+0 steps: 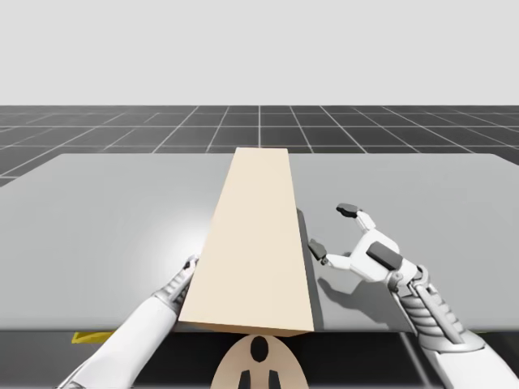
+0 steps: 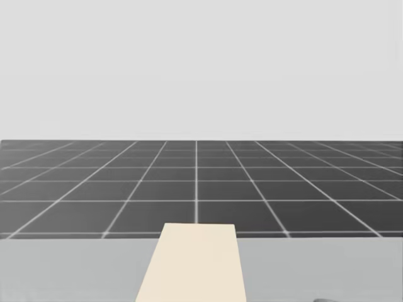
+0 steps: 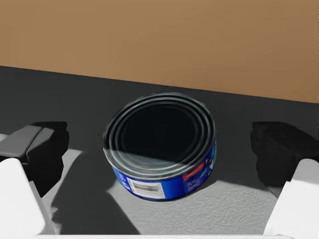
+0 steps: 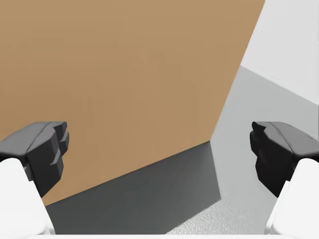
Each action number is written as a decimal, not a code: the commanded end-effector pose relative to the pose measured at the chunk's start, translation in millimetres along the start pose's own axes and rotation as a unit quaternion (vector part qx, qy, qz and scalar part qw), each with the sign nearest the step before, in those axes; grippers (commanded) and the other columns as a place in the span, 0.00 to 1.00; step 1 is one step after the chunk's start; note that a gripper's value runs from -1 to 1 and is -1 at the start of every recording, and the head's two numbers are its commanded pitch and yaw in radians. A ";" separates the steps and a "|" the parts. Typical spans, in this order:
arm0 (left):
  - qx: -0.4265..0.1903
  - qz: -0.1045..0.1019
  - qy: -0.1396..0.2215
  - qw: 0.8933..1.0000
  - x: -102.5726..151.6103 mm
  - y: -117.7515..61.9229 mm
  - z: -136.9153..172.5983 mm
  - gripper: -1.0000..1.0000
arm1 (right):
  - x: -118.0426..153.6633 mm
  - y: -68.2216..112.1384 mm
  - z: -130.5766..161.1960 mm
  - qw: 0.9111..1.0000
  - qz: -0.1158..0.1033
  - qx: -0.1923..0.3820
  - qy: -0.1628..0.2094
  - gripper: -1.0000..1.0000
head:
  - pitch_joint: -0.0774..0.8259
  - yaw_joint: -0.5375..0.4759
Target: Retrieve the object from inside the box.
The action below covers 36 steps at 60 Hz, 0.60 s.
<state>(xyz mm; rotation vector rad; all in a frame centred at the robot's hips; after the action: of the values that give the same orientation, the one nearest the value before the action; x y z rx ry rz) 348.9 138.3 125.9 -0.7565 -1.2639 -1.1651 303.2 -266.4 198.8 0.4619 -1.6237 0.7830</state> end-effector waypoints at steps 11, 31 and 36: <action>-0.048 -0.017 0.012 0.999 -16.4 2.8 -24.1 0.00 | -0.1 2.5 -0.3 1.000 0.007 0.002 0.000 0.00 | 0.11 0.52; -0.067 0.009 0.035 0.997 -30.0 1.0 -27.8 0.97 | 0.1 3.5 -1.1 1.000 0.010 0.001 0.002 0.00 | 0.12 0.51; -0.068 0.013 0.037 0.997 -30.5 1.6 -27.6 0.99 | 0.6 3.8 -1.0 1.000 0.011 0.002 0.001 0.00 | 0.13 0.51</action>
<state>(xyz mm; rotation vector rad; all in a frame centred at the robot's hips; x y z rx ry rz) 372.9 118.4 124.0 -0.8251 -1.2527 -1.2598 301.5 -263.5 198.1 0.4489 -1.6262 0.7999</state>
